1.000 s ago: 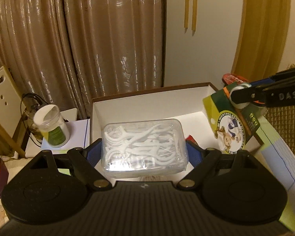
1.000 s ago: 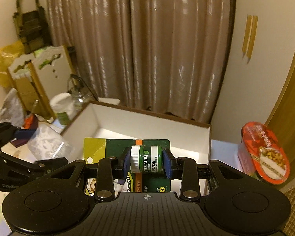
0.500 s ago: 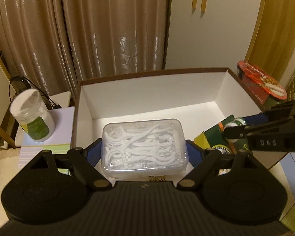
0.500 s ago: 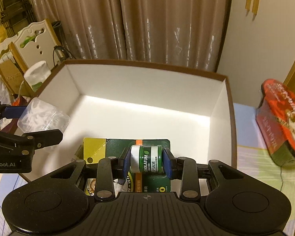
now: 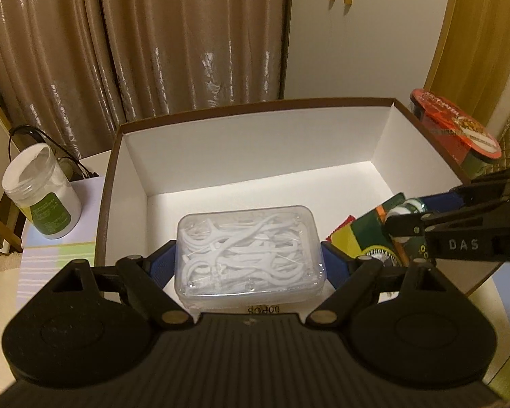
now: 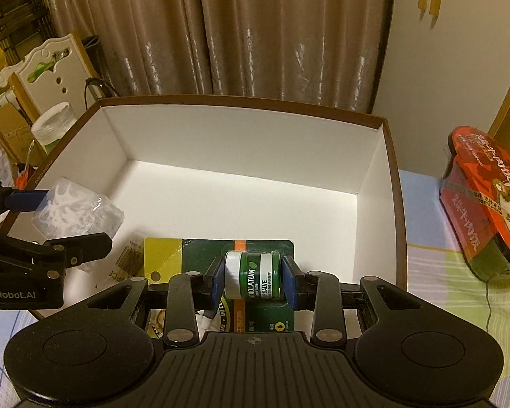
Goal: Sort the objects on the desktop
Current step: 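Carry the floss case and ointment package over the box with both tools, then open both tools to drop the floss case and ointment package into the box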
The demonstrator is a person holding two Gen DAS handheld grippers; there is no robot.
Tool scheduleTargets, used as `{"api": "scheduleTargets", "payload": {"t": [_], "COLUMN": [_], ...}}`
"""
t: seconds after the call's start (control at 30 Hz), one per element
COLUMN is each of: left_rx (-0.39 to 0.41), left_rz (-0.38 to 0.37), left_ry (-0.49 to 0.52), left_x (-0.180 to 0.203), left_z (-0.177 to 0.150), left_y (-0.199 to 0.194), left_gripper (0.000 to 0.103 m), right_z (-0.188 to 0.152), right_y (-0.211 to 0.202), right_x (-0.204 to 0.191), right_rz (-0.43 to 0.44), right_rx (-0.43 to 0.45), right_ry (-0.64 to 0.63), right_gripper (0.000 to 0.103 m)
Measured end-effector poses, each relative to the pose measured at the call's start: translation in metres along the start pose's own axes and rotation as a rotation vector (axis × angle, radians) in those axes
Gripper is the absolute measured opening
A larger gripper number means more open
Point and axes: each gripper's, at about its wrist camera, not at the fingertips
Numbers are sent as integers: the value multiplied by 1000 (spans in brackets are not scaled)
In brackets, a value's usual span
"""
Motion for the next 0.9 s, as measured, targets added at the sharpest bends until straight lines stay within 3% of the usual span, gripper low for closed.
{"api": "scheduleTargets", "payload": {"t": [0.77,0.8,0.87,0.9], "left_rx": [48,49,52,53], "left_rz": [22,25,31,33], "left_ry": [-20,-19,-19,-20], "left_x": [-13,-13,-14,-15], "left_z": [2,1,1,0], "left_y": [-14,-14,-15,-15], "left_gripper": [94,94,97,97], "right_z": [1,1,1,1], "right_y": [3,2,1,0], "right_x": [-8,-8,-8,-8], "right_rz": [-24,-27,-32,-33], "right_rx": [24,29,39,44], "right_ry": [-12,-11,-8,-7], "right_gripper": [34,38,87,88]}}
Point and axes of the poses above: each gripper's, at about its wrist camera, not at the fingertips, and y roughly the way its jaws point, x to its right, z to its top, and after that the axes turned 14 degrees about z, right-handed
